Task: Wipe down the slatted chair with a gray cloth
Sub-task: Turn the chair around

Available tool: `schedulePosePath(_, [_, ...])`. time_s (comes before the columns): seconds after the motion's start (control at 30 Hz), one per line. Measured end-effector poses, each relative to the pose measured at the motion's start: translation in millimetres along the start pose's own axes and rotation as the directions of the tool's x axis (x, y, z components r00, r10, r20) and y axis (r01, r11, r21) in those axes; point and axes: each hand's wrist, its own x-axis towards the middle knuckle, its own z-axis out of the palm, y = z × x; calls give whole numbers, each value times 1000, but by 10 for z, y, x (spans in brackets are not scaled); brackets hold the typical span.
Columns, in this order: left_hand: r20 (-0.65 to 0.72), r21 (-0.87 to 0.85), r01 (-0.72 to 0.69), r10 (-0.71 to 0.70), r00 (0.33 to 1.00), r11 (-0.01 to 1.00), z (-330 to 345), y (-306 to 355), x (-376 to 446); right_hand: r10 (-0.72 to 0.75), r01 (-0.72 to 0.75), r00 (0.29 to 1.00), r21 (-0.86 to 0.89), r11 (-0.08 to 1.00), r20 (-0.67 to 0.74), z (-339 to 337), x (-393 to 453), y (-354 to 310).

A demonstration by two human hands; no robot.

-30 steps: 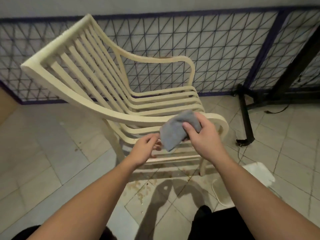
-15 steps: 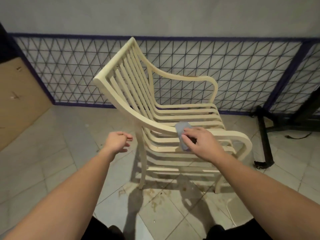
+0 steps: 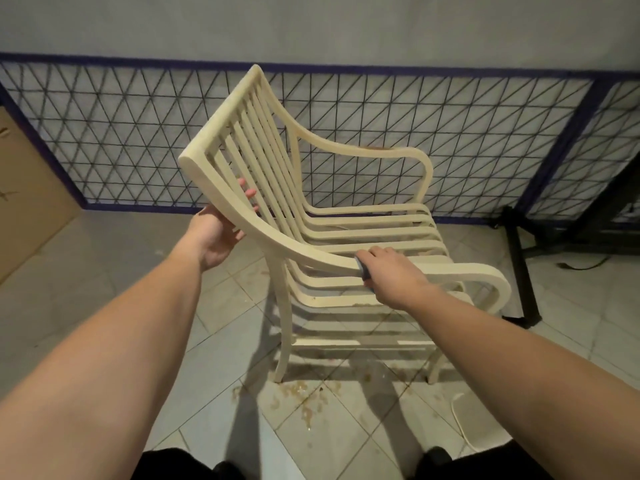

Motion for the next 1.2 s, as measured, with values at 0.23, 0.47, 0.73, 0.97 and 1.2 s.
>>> schedulePosePath(0.23, [-29,-62,-18,16,999,998,51,-5,6,-55,52,997,-46,998,-59,41,-26,40])
schedulePosePath(0.47, [90,21,-56,54,994,998,143,-100,-88,-55,50,996,-70,996,-65,-30,-100,336])
schedulePosePath(0.73, [99,38,-67,63,993,997,472,-231,-291,-47,45,998,-80,996,-29,-110,-152,751])
schedulePosePath(0.97, [111,18,-10,8,994,1000,748,-342,-426,41,-45,996,-55,997,-75,-102,-281,1007])
schedulePosePath(1.2, [136,107,-40,25,990,994,836,-408,-514,77,-79,989,-14,997,-124,-162,-371,1105])
